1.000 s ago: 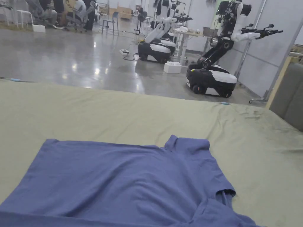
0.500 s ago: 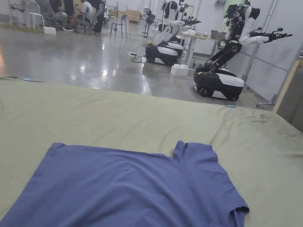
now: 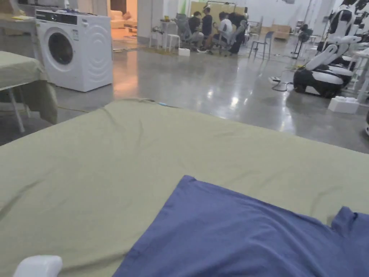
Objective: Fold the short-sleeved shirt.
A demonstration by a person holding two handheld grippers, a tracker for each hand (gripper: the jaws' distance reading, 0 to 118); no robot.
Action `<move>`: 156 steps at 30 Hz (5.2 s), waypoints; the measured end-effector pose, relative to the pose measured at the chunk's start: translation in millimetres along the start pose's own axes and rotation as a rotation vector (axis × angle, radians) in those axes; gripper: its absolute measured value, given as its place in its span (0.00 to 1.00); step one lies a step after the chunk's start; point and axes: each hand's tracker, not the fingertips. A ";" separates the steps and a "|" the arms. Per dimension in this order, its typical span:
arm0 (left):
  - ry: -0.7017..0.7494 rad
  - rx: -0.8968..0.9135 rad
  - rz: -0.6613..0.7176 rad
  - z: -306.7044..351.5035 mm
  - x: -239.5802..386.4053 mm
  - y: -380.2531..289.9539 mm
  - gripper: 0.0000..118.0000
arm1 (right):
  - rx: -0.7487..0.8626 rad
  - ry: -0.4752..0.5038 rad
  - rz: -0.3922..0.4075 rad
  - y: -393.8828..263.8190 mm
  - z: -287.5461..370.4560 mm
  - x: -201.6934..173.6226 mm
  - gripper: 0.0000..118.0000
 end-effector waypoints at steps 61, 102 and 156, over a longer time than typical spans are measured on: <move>-0.241 -0.049 0.185 -83.5 -12.2 79.9 0.12 | 0.085 -0.116 0.079 84.2 -10.8 14.2 0.05; -0.063 -0.130 0.116 -89.9 -23.5 46.7 0.01 | -0.087 -0.094 0.057 7.5 -77.5 -4.0 0.02; -0.139 -0.115 0.062 -39.9 -0.4 71.8 0.10 | -0.112 -0.238 0.157 83.3 -34.5 35.1 0.10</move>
